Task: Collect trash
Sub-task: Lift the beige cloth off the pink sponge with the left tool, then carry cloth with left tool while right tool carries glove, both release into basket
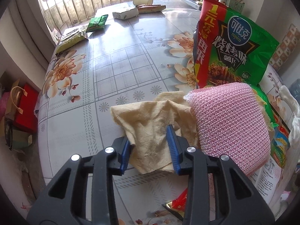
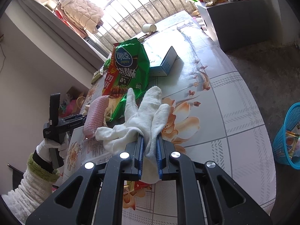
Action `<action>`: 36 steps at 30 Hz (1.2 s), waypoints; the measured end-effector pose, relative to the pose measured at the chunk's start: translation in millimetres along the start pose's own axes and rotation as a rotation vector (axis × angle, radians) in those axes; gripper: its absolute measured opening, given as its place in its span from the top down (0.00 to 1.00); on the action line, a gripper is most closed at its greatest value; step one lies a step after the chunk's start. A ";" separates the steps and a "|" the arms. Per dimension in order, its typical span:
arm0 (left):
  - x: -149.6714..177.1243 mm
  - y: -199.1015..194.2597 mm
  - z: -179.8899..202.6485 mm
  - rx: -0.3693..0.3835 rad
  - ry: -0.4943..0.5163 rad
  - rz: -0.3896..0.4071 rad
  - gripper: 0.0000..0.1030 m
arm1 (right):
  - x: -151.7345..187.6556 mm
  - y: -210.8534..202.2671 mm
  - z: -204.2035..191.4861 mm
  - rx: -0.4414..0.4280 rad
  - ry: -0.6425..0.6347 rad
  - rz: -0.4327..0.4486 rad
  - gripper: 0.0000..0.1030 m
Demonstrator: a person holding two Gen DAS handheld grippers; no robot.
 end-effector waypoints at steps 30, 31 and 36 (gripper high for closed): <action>-47.8 -224.6 39.9 -0.176 0.051 0.356 0.99 | 7.1 -84.8 -24.5 -0.088 -0.019 0.132 0.88; -50.8 -232.2 46.7 -0.169 0.057 0.366 0.99 | 7.4 -89.7 -23.6 -0.094 -0.017 0.141 0.88; -66.1 -256.9 94.0 -0.106 0.104 0.405 0.99 | 7.6 -116.5 -10.5 -0.116 0.007 0.188 0.88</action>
Point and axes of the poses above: each gripper's, at about its wrist camera, not at the fingertips, and y roughly the way its jaws point, z to its right, x to its underside, the point moved 8 cm from there along y, roughly the way its jaws point, and after that the axes turned 13 degrees about y, right-handed, at the moved point
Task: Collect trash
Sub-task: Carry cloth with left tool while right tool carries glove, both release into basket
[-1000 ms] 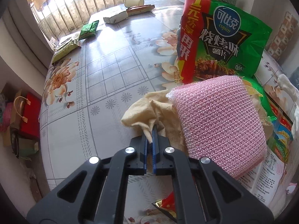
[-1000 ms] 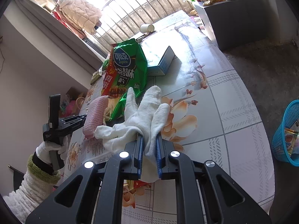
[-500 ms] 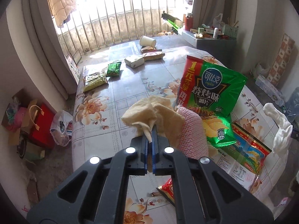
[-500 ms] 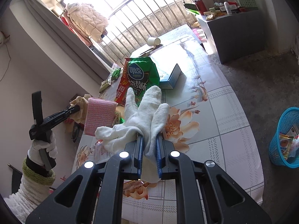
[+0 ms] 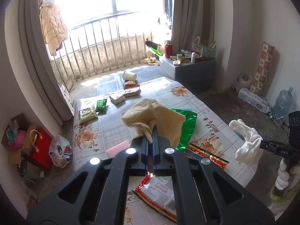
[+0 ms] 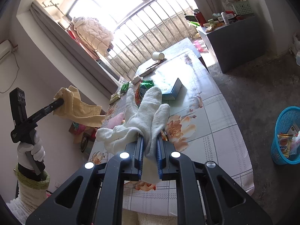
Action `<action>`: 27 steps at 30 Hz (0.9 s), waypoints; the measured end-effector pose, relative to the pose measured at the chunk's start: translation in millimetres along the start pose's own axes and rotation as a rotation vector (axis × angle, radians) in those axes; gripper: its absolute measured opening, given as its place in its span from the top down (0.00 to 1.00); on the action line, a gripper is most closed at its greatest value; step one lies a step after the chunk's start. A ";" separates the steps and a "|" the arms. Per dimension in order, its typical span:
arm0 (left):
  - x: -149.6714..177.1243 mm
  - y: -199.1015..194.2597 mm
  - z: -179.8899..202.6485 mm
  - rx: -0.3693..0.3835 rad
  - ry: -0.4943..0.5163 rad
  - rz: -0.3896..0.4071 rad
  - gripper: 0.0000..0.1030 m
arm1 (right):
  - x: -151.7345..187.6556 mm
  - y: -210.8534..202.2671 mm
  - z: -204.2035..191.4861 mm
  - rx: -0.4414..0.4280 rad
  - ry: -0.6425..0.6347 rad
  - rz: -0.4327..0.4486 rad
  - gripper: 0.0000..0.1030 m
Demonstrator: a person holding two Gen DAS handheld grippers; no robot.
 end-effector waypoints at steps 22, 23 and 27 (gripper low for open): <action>-110.6 141.3 429.1 0.673 0.190 -0.103 0.98 | -29.4 -183.9 270.5 0.380 0.422 0.388 0.88; -109.8 153.7 446.6 0.692 0.186 -0.121 0.98 | -31.0 -183.7 285.3 0.395 0.444 0.387 0.88; -100.9 206.5 509.4 0.744 0.166 -0.203 0.98 | -31.9 -168.8 336.5 0.453 0.515 0.364 0.88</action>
Point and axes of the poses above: each gripper's, at about its wrist camera, not at the fingertips, and y roughly the way its jaws point, z to its right, x to its underside, the point moved 8 cm from there along y, roughly the way its jaws point, and after that the axes turned 13 degrees about y, right-handed, at the moved point
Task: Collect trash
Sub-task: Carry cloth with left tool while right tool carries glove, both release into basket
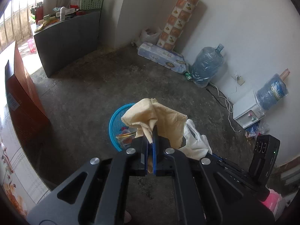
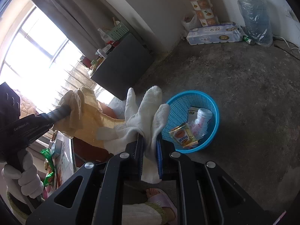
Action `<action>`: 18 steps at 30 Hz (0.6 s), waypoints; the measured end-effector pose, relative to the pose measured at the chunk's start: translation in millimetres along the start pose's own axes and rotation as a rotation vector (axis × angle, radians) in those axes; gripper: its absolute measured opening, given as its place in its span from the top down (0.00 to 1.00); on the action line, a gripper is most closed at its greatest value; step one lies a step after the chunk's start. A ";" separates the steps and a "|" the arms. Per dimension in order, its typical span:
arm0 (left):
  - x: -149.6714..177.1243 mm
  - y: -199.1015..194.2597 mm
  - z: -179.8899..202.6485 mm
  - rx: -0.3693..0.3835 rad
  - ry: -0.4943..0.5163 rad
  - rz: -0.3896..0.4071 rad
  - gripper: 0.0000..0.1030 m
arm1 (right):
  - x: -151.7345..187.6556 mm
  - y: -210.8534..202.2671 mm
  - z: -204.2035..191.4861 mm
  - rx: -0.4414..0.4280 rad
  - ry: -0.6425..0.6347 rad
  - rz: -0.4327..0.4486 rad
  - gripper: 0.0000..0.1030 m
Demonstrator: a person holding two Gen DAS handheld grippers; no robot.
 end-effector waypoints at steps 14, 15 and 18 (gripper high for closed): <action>19.8 209.6 -24.8 -0.006 -0.091 -0.305 0.82 | -33.1 173.2 76.2 0.149 0.120 -0.147 0.83; 24.2 217.5 -27.4 -0.008 -0.098 -0.331 0.77 | -32.2 184.4 83.3 0.162 0.136 -0.168 0.78; 34.7 228.9 -35.2 -0.013 -0.106 -0.376 0.72 | -28.2 201.8 99.4 0.188 0.174 -0.197 0.69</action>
Point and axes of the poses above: each gripper's, at about its wrist camera, not at the fingertips, and y roughly the way its jaws point, z to its right, x to its underside, the point moved 8 cm from there along y, roughly the way its jaws point, and after that the axes turned 13 degrees about y, right-handed, at the moved point
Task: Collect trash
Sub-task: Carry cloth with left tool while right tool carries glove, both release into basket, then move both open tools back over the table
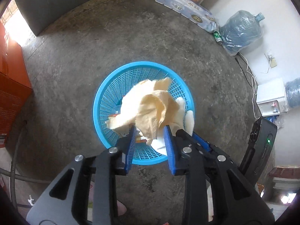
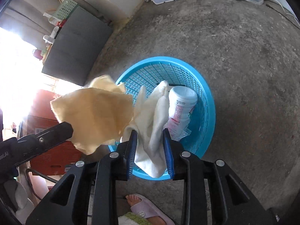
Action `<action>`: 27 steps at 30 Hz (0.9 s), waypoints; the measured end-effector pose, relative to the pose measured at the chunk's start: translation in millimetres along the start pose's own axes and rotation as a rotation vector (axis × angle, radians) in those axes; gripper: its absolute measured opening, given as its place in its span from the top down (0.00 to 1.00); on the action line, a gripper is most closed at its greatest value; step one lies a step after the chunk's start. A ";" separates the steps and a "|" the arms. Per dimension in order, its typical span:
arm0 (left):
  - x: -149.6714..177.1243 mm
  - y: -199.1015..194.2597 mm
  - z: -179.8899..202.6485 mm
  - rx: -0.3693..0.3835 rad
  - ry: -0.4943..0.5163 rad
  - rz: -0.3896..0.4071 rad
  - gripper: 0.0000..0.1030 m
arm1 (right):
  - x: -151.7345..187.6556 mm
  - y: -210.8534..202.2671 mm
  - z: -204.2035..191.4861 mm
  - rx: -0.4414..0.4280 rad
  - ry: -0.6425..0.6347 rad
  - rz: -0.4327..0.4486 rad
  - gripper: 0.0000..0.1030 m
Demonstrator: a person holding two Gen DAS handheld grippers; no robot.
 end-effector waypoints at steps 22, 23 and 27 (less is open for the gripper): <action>102.6 -262.0 20.4 0.068 0.098 0.303 0.31 | 31.5 -143.5 0.6 -0.167 -0.026 0.151 0.49; 120.3 -277.4 19.2 0.075 0.095 0.330 0.29 | 39.0 -153.0 -3.6 -0.175 -0.048 0.150 0.48; 202.5 -329.7 -8.1 0.026 0.016 0.460 0.24 | 75.2 -184.7 -27.0 -0.202 -0.136 0.121 0.46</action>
Point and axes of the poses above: each gripper's, at about its wrist camera, not at the fingertips, and y roughly the way its jaws point, z to its right, x to its underside, the point moved 8 cm from there along y, roughly the way its jaws point, and after that the axes turned 13 degrees about y, right-handed, at the moved point
